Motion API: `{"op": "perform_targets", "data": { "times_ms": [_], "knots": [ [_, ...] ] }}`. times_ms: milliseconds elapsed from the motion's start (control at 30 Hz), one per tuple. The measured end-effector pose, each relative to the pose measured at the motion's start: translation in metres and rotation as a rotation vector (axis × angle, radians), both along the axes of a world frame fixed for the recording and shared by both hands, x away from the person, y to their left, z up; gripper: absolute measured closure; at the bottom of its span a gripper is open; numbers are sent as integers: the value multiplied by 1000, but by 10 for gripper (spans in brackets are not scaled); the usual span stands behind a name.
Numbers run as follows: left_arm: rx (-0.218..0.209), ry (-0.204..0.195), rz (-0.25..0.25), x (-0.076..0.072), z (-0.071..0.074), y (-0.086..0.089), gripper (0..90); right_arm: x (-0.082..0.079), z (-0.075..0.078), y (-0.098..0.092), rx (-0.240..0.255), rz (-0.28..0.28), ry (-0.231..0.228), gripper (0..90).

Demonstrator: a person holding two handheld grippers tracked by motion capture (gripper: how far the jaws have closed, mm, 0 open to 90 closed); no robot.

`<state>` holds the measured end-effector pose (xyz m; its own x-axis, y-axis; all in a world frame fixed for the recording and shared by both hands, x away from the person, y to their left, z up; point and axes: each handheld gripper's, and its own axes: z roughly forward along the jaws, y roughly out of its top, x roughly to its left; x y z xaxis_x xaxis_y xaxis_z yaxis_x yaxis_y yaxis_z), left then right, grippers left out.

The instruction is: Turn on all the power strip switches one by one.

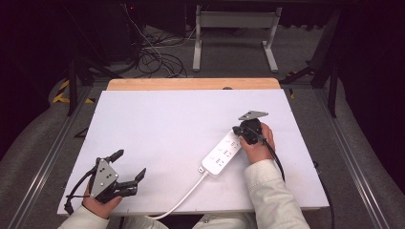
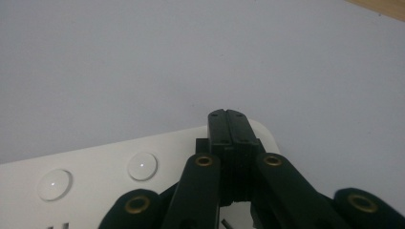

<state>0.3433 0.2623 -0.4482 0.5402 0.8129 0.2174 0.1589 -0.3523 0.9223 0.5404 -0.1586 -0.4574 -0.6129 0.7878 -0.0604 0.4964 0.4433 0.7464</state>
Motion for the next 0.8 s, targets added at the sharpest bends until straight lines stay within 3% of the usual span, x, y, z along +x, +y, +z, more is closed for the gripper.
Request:
{"op": "perform_targets", "data": {
  "times_ms": [300,800],
  "knots": [
    [1,0,-1,0,0,0,113,0,-1,2,-14,2,1,900],
    [3,-3,-1,0,0,1,113,3,-3,4,8,9,13,900]
  ]
}}
